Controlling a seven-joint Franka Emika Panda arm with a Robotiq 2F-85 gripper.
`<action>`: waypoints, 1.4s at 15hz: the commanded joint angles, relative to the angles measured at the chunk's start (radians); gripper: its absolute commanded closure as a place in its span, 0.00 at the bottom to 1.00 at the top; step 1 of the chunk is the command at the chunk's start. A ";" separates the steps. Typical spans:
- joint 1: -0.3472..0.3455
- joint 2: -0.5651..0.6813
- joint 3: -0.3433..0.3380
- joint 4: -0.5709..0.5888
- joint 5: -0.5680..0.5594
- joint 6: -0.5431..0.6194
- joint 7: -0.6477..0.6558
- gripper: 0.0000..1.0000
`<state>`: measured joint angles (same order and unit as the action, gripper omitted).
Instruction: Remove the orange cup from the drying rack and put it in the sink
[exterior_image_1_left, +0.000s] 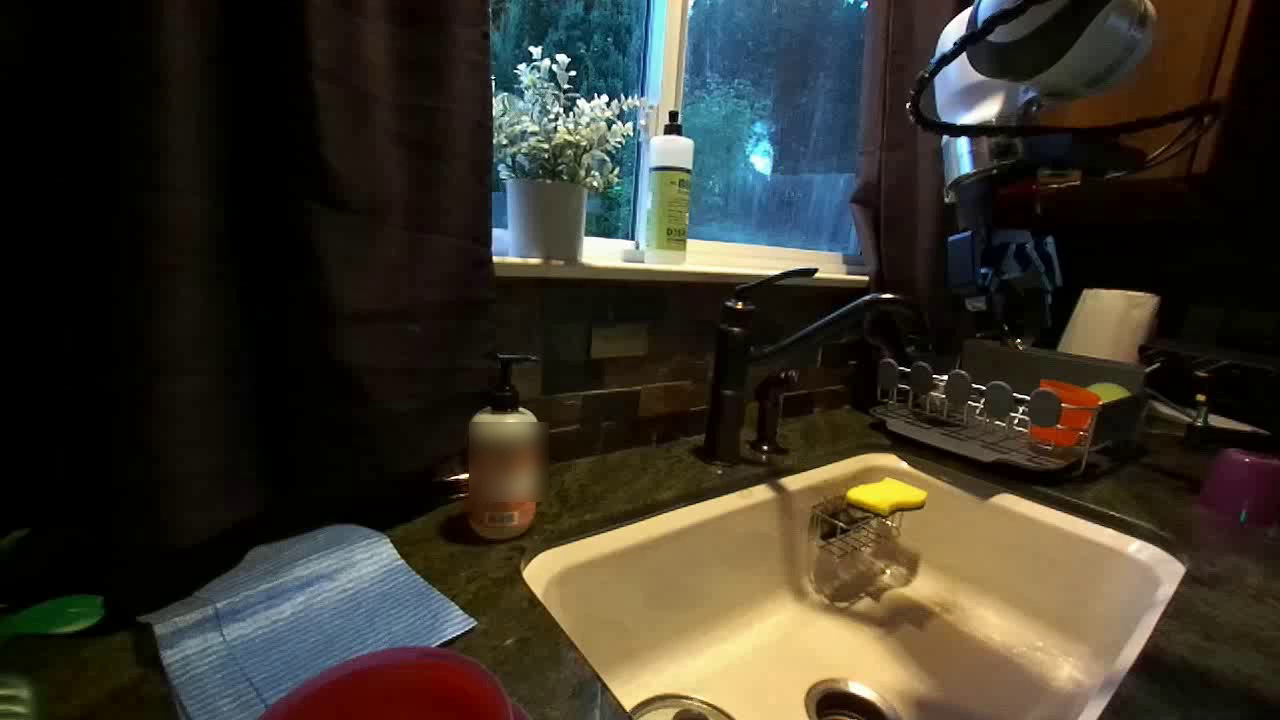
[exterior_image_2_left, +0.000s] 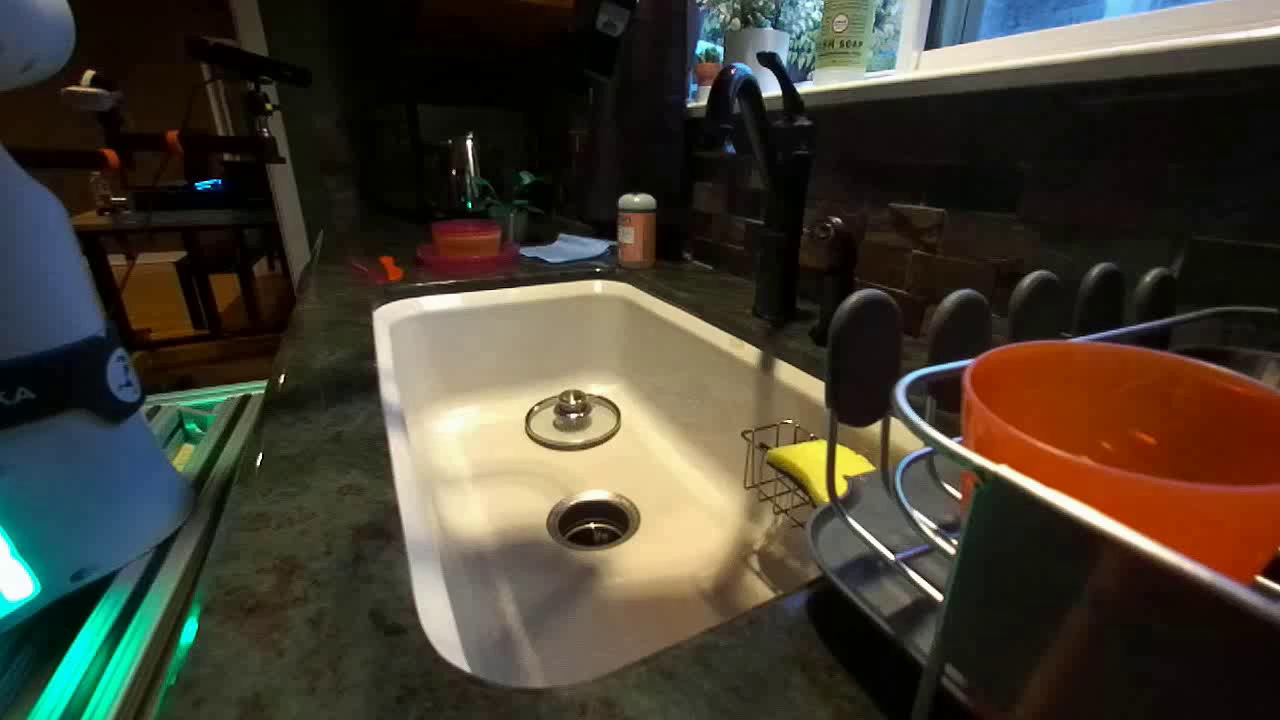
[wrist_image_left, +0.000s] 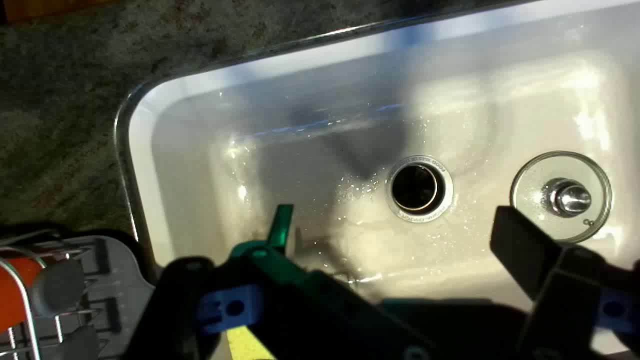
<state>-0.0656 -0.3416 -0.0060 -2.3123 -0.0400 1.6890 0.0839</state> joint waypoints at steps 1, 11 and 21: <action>0.007 0.000 -0.006 0.001 -0.002 -0.001 0.001 0.00; -0.062 -0.060 -0.053 -0.042 -0.031 0.040 0.104 0.00; -0.173 -0.202 -0.209 -0.219 -0.330 0.432 -0.223 0.00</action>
<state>-0.2295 -0.4892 -0.1722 -2.4498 -0.3067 2.0039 -0.0227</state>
